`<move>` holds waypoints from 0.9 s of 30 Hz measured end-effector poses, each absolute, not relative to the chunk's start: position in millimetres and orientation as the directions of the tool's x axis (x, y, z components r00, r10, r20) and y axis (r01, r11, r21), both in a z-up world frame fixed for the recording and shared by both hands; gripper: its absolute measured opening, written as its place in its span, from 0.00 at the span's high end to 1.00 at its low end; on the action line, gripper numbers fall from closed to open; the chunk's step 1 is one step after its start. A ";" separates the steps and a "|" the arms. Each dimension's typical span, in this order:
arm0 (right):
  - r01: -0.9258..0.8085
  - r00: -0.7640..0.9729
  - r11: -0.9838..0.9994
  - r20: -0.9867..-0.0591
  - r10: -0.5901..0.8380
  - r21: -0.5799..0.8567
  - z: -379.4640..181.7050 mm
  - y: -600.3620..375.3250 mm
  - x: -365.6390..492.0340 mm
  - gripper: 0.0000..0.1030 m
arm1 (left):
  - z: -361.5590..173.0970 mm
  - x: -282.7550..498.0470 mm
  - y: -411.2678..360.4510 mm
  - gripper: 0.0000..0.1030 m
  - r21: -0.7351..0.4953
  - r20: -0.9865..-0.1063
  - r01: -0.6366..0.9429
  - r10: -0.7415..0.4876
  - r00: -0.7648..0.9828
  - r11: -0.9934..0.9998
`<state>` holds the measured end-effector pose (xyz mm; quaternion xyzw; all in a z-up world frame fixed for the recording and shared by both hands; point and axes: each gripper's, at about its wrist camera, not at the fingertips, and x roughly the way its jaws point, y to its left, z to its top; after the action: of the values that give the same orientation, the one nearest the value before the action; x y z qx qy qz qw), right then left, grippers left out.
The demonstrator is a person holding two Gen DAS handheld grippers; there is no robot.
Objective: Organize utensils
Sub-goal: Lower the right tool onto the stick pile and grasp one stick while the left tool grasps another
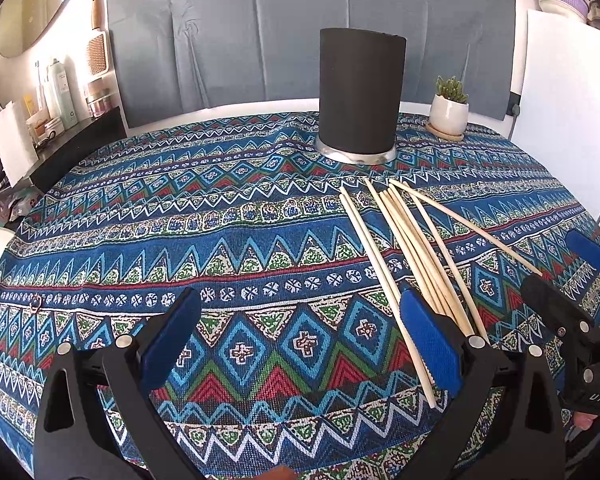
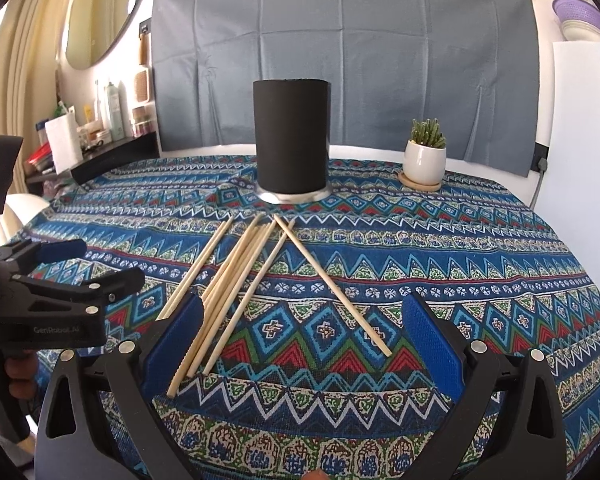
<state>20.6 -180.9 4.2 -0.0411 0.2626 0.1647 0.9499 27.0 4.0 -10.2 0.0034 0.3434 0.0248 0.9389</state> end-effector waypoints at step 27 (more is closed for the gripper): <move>-0.485 0.525 0.873 -0.816 0.244 -0.051 -3.0 -186.8 135.6 0.08 | -22.4 112.0 -2.7 0.05 0.088 -0.841 0.035 0.055 0.539 0.996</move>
<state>135.6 -186.8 -3.0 -0.1370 0.4393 0.2112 0.8623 112.0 -2.7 -22.4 0.0469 0.4801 0.0057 0.8760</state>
